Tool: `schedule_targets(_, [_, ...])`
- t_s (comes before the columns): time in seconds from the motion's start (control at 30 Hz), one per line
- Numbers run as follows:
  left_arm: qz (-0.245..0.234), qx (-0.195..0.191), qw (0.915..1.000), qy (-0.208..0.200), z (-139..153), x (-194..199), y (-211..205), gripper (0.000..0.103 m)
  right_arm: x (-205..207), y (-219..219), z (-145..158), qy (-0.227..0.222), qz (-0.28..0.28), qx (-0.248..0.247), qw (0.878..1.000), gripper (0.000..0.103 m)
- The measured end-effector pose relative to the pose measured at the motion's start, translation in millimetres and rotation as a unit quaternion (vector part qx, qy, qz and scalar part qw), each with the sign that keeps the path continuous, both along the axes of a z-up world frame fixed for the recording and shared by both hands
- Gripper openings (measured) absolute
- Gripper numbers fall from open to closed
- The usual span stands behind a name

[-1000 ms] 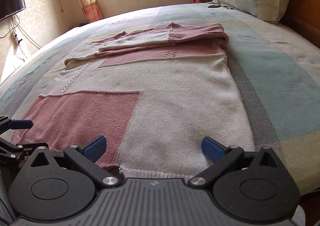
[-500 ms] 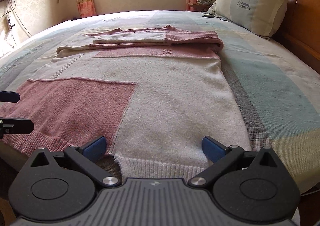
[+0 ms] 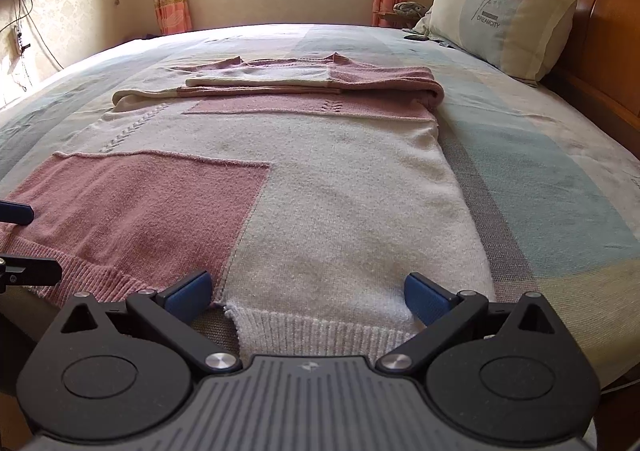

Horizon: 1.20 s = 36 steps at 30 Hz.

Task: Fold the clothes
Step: 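Move both open grippers toward the pink ribbed hem of the sweater, then roll both grippers sideways and lower them onto the ribbed hem edge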

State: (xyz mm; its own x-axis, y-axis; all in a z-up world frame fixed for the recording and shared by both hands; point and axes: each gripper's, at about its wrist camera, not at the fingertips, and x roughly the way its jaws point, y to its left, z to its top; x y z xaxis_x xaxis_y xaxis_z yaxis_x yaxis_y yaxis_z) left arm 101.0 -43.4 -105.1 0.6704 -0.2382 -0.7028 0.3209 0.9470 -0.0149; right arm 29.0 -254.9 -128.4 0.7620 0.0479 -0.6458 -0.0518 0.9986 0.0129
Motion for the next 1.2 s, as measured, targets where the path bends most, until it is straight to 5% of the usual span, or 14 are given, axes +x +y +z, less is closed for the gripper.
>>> schedule_targets(0.4, [-0.022,0.053,0.9983,-0.012,3.1,2.8,-5.9,0.102,1.1,-0.1,1.2,0.005,0.004,-0.003,1.0,0.103])
schedule_targets(0.6, [-0.026,0.086,0.9949,-0.047,15.3,4.8,-4.3,0.102,0.5,1.4,17.8,0.015,0.051,-0.019,0.998,0.103])
schedule_targets(0.83, [0.001,0.039,0.9992,0.0,1.5,12.0,8.1,0.102,2.8,22.0,39.5,-0.021,0.096,-0.049,0.994,0.103])
schedule_targets(0.93, [-0.019,0.065,0.9974,-0.023,6.5,-0.5,8.4,0.102,8.1,40.1,39.6,-0.026,0.128,-0.069,0.989,0.103])
schedule_targets(1.03, [-0.047,0.112,0.9907,-0.06,14.9,-14.1,8.8,0.102,3.2,60.9,37.0,-0.034,0.183,-0.14,0.972,0.103])
schedule_targets(1.2, [-0.097,0.163,0.9768,-0.099,22.4,-23.9,4.7,0.102,-20.7,76.7,32.5,-0.04,0.301,-0.229,0.925,0.103])
